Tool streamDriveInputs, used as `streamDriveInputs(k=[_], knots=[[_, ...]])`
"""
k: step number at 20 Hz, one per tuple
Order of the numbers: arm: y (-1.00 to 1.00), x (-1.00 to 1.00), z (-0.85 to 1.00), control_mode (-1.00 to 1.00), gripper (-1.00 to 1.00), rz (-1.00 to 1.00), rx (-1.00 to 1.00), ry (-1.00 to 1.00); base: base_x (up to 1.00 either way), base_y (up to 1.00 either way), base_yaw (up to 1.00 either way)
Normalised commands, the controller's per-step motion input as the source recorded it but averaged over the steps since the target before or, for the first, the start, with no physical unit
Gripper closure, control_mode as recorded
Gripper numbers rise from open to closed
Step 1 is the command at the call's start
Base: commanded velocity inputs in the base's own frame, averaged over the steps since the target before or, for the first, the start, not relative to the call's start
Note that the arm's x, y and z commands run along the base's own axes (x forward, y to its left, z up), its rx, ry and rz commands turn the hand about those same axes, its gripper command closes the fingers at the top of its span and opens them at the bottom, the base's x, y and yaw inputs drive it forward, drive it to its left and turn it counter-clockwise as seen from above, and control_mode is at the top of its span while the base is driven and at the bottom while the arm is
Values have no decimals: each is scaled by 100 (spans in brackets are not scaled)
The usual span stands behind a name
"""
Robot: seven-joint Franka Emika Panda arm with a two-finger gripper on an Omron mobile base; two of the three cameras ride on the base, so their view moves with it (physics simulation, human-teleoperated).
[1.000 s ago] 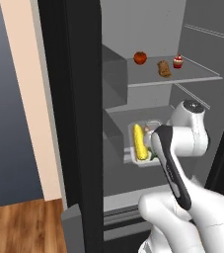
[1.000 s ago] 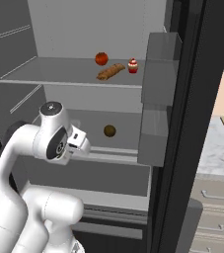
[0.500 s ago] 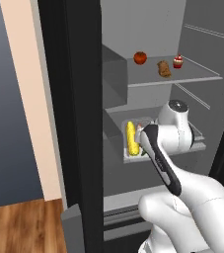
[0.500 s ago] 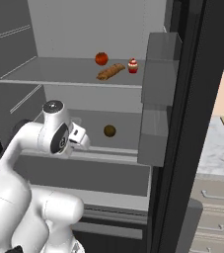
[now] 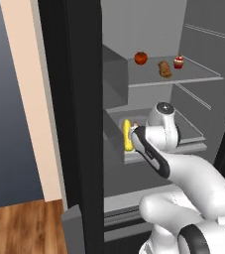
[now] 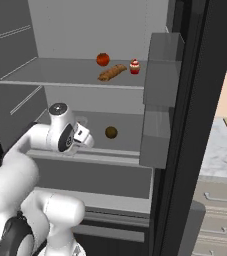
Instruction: Place the tupperware on the second highest shelf of the fridge. Make space for the tupperware among the existing items by rearranging them on the shelves if needed. Close the fridge door when finished.
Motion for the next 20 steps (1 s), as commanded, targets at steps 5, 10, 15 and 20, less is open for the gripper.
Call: streamDriveInputs(k=[5, 10, 15, 20], knots=[[0, 71, -12, -100, 100, -9, 3, -1, 0, 0, 0], [0, 71, -18, -100, 100, -7, 4, -1, 0, 0, 0], [6, 61, -12, -100, -100, -8, 2, -5, 0, 0, 0], [2, 12, 0, -100, -100, -7, 0, -10, 0, 0, 0]])
